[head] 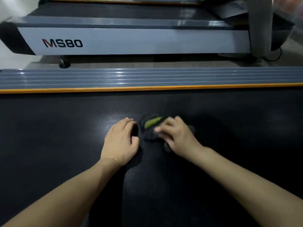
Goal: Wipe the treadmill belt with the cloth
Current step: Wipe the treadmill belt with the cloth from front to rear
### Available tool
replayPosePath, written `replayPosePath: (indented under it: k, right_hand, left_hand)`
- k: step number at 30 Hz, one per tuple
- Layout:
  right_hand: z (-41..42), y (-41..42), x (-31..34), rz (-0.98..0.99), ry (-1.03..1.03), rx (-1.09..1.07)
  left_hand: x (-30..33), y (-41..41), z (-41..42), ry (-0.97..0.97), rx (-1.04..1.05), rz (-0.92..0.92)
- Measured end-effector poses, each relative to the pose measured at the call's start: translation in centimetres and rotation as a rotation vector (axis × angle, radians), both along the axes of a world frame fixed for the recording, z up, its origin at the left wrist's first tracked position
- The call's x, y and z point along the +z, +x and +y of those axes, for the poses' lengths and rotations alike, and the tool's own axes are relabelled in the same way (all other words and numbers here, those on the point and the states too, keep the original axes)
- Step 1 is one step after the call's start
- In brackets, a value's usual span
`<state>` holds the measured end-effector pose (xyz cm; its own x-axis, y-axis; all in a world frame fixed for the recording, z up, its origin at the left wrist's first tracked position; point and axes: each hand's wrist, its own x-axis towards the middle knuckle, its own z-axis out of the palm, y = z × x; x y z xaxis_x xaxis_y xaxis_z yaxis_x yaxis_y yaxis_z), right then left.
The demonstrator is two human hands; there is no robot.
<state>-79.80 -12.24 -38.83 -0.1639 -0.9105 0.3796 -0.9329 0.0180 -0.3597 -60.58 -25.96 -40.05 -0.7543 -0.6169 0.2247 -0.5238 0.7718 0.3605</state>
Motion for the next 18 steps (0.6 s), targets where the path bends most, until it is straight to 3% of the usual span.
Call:
replayPosePath:
  k: [3, 6, 8, 10, 12, 14, 18]
  right_hand:
    - [6.9, 3.0, 0.8, -0.016, 0.054, 0.254]
    - [3.0, -0.3, 0.8, 0.138, 0.045, 0.300]
    - [-2.8, -4.9, -0.1, 0.198, 0.021, 0.117]
    - [-7.2, -8.8, -0.3, 0.141, 0.017, -0.156]
    - [-8.3, -9.5, 0.1, 0.085, 0.045, -0.283]
    - [-5.8, -7.8, 0.1, 0.061, 0.011, -0.239]
    - [5.3, -3.7, 0.6, -0.003, 0.073, 0.066]
  left_hand:
    - [-0.2, 0.1, -0.1, -0.016, -0.008, -0.012]
    - [-0.2, 0.2, -0.1, -0.020, -0.007, -0.014]
    - [-0.3, 0.2, 0.0, -0.022, -0.004, -0.016]
    - [-0.3, 0.0, 0.0, -0.021, 0.000, -0.012]
    - [-0.3, 0.1, 0.0, -0.023, -0.004, -0.006]
    - [-0.3, 0.1, 0.0, -0.027, -0.017, -0.008]
    - [-0.4, 0.1, -0.1, -0.043, -0.033, -0.017]
